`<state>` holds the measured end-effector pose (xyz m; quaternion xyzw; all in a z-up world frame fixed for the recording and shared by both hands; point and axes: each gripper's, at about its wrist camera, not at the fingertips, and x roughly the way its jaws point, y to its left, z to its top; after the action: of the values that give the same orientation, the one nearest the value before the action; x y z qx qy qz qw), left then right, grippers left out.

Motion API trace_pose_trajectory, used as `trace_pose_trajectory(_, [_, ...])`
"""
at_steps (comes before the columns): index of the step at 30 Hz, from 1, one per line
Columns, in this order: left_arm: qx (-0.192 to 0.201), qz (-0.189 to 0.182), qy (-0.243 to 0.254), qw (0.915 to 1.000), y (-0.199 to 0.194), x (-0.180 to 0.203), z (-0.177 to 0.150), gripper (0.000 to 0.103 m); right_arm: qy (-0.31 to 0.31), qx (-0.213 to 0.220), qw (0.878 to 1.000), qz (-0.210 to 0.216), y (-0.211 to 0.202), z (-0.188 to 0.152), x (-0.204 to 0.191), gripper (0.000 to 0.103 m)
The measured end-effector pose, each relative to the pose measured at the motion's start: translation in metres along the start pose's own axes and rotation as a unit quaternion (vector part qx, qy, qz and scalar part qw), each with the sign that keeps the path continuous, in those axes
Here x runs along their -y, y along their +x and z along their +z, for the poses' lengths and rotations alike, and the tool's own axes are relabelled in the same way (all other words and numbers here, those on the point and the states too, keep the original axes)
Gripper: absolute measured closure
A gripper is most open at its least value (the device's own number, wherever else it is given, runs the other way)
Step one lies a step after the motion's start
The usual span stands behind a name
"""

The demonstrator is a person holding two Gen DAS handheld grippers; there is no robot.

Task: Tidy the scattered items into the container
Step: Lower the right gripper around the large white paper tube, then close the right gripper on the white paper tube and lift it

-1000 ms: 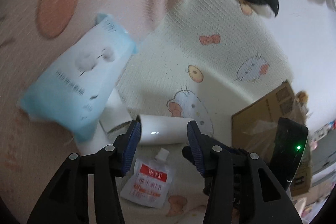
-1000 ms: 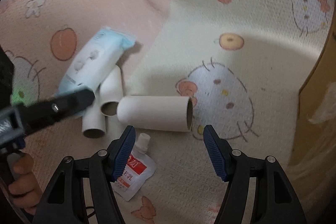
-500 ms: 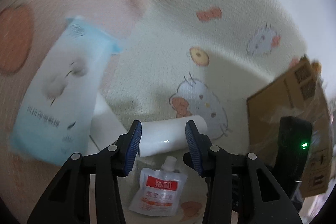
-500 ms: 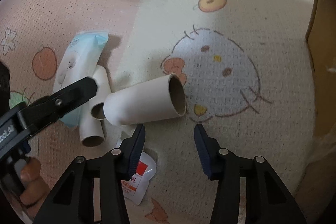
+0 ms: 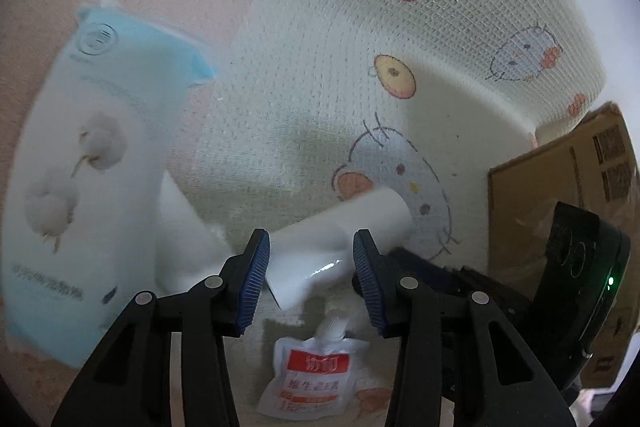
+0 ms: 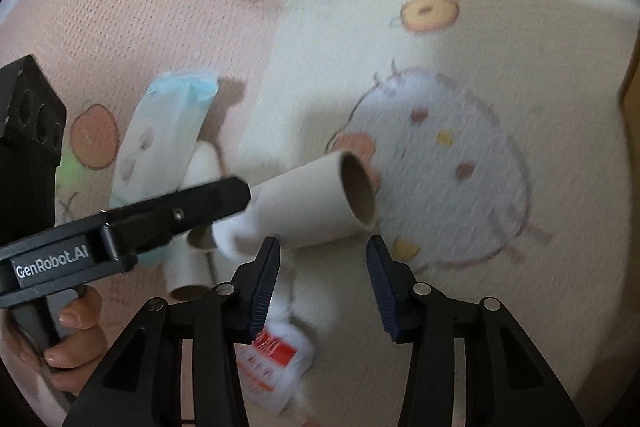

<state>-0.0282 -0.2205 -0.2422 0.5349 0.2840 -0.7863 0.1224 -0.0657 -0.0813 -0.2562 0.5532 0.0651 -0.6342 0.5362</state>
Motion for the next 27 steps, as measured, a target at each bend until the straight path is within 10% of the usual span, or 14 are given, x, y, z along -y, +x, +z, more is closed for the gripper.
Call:
trace_pose_trajectory(11, [-0.03, -0.061, -0.038, 0.997, 0.014, 0.011, 0.012, 0.056, 0.005, 0.024, 1.0, -0.012, -0.006, 0.011, 0.008, 0.061])
trace_pose_trajectory(27, [-0.108, 0.027, 0.098, 0.9889, 0.041, 0.051, 0.029, 0.048, 0.045, 0.023, 0.998, 0.042, 0.006, 0.016, 0.015, 0.061])
